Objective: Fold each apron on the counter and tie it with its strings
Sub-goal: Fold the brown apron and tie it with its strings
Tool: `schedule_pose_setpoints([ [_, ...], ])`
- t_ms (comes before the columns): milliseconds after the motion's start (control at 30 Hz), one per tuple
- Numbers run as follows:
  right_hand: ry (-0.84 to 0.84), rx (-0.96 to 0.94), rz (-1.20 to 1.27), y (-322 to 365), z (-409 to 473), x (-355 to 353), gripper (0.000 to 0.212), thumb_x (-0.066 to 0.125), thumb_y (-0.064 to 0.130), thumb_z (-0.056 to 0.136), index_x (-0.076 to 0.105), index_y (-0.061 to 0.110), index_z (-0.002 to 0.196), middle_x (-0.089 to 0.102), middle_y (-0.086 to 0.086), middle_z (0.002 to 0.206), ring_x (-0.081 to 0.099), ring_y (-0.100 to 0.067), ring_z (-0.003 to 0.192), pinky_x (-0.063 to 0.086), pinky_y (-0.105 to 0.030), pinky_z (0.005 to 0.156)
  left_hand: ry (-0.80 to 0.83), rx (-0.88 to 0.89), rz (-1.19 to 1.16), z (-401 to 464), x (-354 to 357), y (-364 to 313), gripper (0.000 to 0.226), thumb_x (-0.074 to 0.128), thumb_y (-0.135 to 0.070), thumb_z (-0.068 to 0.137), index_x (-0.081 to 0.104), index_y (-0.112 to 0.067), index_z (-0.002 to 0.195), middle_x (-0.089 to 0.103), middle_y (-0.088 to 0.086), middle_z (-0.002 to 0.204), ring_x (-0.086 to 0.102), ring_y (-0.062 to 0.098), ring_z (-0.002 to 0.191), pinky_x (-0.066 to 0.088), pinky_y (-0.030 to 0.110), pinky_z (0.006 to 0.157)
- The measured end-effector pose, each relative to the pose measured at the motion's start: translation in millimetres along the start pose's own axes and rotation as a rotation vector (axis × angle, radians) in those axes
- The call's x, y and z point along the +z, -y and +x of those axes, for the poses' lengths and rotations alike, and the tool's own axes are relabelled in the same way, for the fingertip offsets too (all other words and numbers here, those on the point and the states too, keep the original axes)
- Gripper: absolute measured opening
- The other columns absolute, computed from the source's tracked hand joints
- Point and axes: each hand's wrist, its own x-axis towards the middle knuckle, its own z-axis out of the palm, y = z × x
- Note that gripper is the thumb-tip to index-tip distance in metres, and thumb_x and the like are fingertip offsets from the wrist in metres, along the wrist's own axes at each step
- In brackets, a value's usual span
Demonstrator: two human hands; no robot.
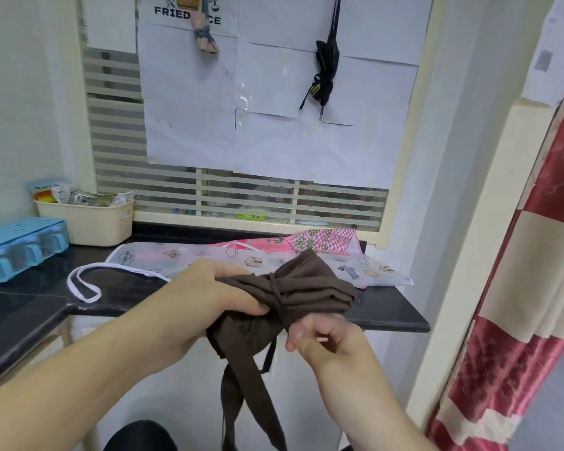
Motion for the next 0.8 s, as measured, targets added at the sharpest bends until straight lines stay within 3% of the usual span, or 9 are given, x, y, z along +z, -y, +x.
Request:
schedule_pose_setpoints([
  [67,-0.062,-0.076,0.036,2,3,-3,0.030,0.069,0.016,0.096,0.068,0.015,0.066,0.059,0.004,0.085,0.056,-0.004,0.070,0.039,-0.012,0.066,0.034,-0.002,-0.059,0,2,4,0.040,0.078,-0.011,0.072,0.081,-0.013,0.112,0.078,0.016,0.114,0.073,0.037,0.112,0.045,0.060,0.114],
  [200,0.034,-0.073,0.218,9,5,-2,0.035,0.057,0.017,0.097,0.062,0.022,0.063,0.056,0.002,0.072,0.053,-0.008,0.070,0.043,-0.013,0.074,0.083,0.007,-0.119,4,2,9,0.045,0.078,-0.017,0.073,0.079,-0.014,0.118,0.076,0.015,0.122,0.071,0.036,0.119,0.043,0.057,0.117],
  [267,0.083,-0.023,0.404,9,5,0,0.050,0.047,-0.002,0.103,0.062,0.022,0.062,0.059,-0.004,0.073,0.063,-0.014,0.073,0.057,-0.026,0.080,0.095,0.002,-0.132,5,0,11,0.045,0.079,-0.017,0.074,0.078,-0.012,0.119,0.076,0.016,0.122,0.070,0.037,0.119,0.043,0.056,0.117],
  [333,0.077,0.012,0.458,9,5,1,0.045,0.045,-0.007,0.101,0.060,0.014,0.065,0.061,-0.014,0.077,0.068,-0.022,0.074,0.063,-0.042,0.081,0.090,0.007,-0.109,5,1,12,0.045,0.079,-0.018,0.074,0.078,-0.012,0.119,0.076,0.017,0.122,0.071,0.037,0.118,0.043,0.057,0.117],
  [467,-0.029,-0.036,0.409,6,7,6,0.021,0.061,0.017,0.088,0.063,0.006,0.070,0.052,-0.029,0.077,0.057,-0.025,0.080,0.061,-0.034,0.085,0.023,0.061,-0.023,4,7,12,0.033,0.080,-0.012,0.081,0.080,-0.014,0.114,0.078,0.017,0.111,0.074,0.036,0.109,0.048,0.059,0.111],
  [533,-0.035,-0.052,0.390,6,6,6,0.018,0.064,0.023,0.084,0.068,0.008,0.074,0.058,-0.030,0.079,0.059,-0.022,0.079,0.060,-0.034,0.087,0.001,0.084,0.001,3,9,11,0.027,0.079,-0.008,0.085,0.081,-0.015,0.111,0.079,0.016,0.107,0.076,0.035,0.105,0.051,0.058,0.109],
  [633,-0.024,-0.064,0.458,5,9,0,0.020,0.068,0.009,0.091,0.069,0.012,0.071,0.065,-0.008,0.073,0.062,-0.017,0.076,0.055,-0.032,0.084,0.036,0.075,-0.079,2,5,13,0.033,0.081,-0.012,0.079,0.080,-0.011,0.112,0.077,0.020,0.112,0.072,0.040,0.112,0.049,0.054,0.112],
  [700,-0.008,-0.018,0.563,6,9,-4,0.023,0.062,-0.003,0.097,0.069,0.005,0.076,0.068,-0.012,0.077,0.067,-0.023,0.078,0.057,-0.036,0.087,0.056,0.046,-0.151,4,2,17,0.040,0.081,-0.016,0.074,0.079,-0.008,0.113,0.076,0.022,0.116,0.068,0.045,0.117,0.047,0.052,0.112],
  [800,0.007,0.022,0.627,8,9,-4,0.015,0.059,-0.005,0.097,0.065,-0.005,0.083,0.071,-0.018,0.081,0.071,-0.027,0.080,0.061,-0.036,0.085,0.075,0.025,-0.193,3,3,18,0.042,0.080,-0.017,0.073,0.079,-0.007,0.113,0.075,0.023,0.117,0.065,0.047,0.120,0.045,0.054,0.113],
])
